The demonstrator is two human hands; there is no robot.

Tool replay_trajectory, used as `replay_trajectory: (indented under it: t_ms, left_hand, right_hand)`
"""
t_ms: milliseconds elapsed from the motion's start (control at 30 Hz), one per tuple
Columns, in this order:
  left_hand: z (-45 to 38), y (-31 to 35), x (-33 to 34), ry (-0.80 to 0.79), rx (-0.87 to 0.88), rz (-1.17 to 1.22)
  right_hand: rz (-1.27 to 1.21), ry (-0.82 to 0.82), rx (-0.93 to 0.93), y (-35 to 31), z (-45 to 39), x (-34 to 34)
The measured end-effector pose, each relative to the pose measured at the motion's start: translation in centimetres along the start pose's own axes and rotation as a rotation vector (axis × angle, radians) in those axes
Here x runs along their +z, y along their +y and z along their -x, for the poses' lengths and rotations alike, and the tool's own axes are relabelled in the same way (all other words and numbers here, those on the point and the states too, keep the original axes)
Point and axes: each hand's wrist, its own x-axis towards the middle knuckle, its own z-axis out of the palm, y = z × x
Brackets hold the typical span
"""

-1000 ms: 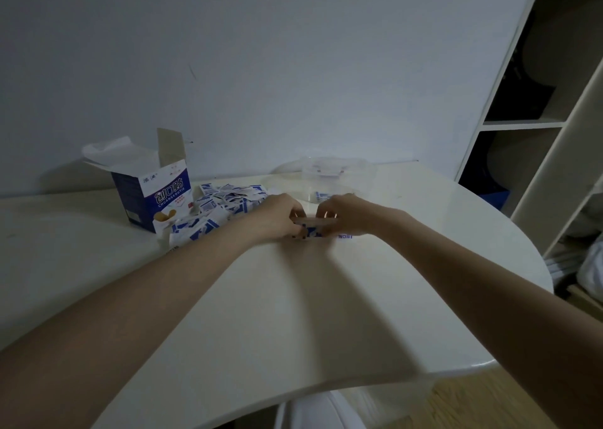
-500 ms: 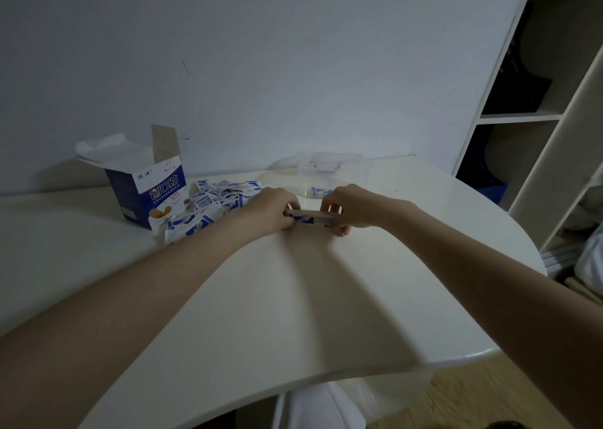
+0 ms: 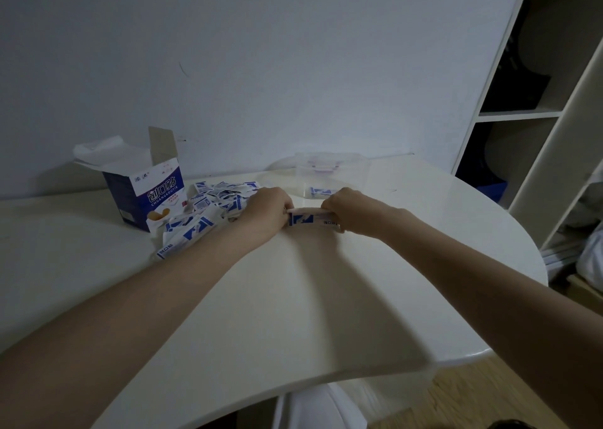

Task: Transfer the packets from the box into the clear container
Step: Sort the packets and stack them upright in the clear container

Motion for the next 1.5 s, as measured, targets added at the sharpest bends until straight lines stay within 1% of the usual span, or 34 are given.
replay_trajectory:
  t_ms: [100, 200, 300, 367, 400, 467, 567, 600, 667, 733, 867, 967, 1033, 1100, 1267, 1367, 1433, 1500]
  left_hand:
    - [-0.5, 0.2, -0.9, -0.028, 0.019, 0.011]
    - [-2.6, 0.8, -3.3, 0.054, 0.02, 0.105]
    - [-5.4, 1.9, -5.4, 0.144, 0.008, 0.217]
    - [-7.5, 2.8, -6.1, 0.196, 0.01, 0.291]
    - [-8.6, 3.3, -6.4, 0.21, 0.011, 0.307]
    - [-10.5, 3.9, -6.4, 0.199, 0.013, 0.25]
    - [-12.0, 4.2, -6.0, 0.176, 0.032, -0.021]
    - [-12.3, 4.1, -5.8, 0.157, 0.051, -0.074]
    - [-12.5, 3.9, -5.0, 0.044, 0.098, -0.12]
    - [-12.7, 3.8, -4.3, -0.066, 0.119, -0.174]
    - [-13.4, 3.8, -3.1, -0.166, 0.092, -0.206]
    - [-14.0, 4.5, -2.6, -0.268, 0.077, -0.231]
    - [-14.3, 5.1, -2.2, -0.308, 0.06, -0.255]
    - [-14.6, 5.6, -1.8, -0.359, 0.023, -0.286]
    - [-15.2, 6.0, -1.0, -0.566, -0.105, -0.254]
    - [-15.6, 6.1, -1.1, -0.542, -0.089, -0.307]
    - [-15.6, 6.1, -1.0, -0.513, -0.081, -0.296]
    - [-15.6, 6.1, -1.0, -0.52, -0.082, -0.263]
  right_hand:
    - [-0.062, 0.049, -0.012, 0.6, -0.3, -0.4]
    - [-0.172, 0.234, -0.003, 2.2, -1.3, -2.7]
    - [-0.406, 0.444, 0.074, 4.2, -2.8, -5.7]
    - [-0.468, 0.509, 0.152, 5.6, -4.2, -7.4]
    - [-0.485, 0.499, 0.193, 6.3, -5.0, -8.0]
    - [-0.518, 0.406, 0.288, 7.2, -6.4, -8.7]
    - [-0.69, 0.179, 0.411, 8.2, -8.2, -8.3]
    - [-0.739, 0.113, 0.433, 8.4, -8.6, -8.1]
    - [-0.754, 0.012, 0.448, 8.5, -9.5, -7.4]
    - [-0.719, -0.038, 0.442, 8.3, -10.2, -6.8]
    - [-0.602, -0.061, 0.442, 8.1, -11.4, -5.3]
    - [-0.331, -0.023, 0.403, 8.0, -11.8, -4.2]
    - [-0.223, -0.026, 0.391, 7.7, -11.7, -3.7]
    - [-0.171, -0.055, 0.378, 7.5, -11.6, -3.5]
    - [-0.09, -0.08, 0.366, 7.4, -11.3, -3.5]
    - [-0.052, -0.125, 0.342, 7.4, -11.5, -3.7]
    - [-0.029, -0.143, 0.332, 7.4, -11.6, -3.8]
    - [-0.008, -0.136, 0.322, 7.5, -11.6, -3.7]
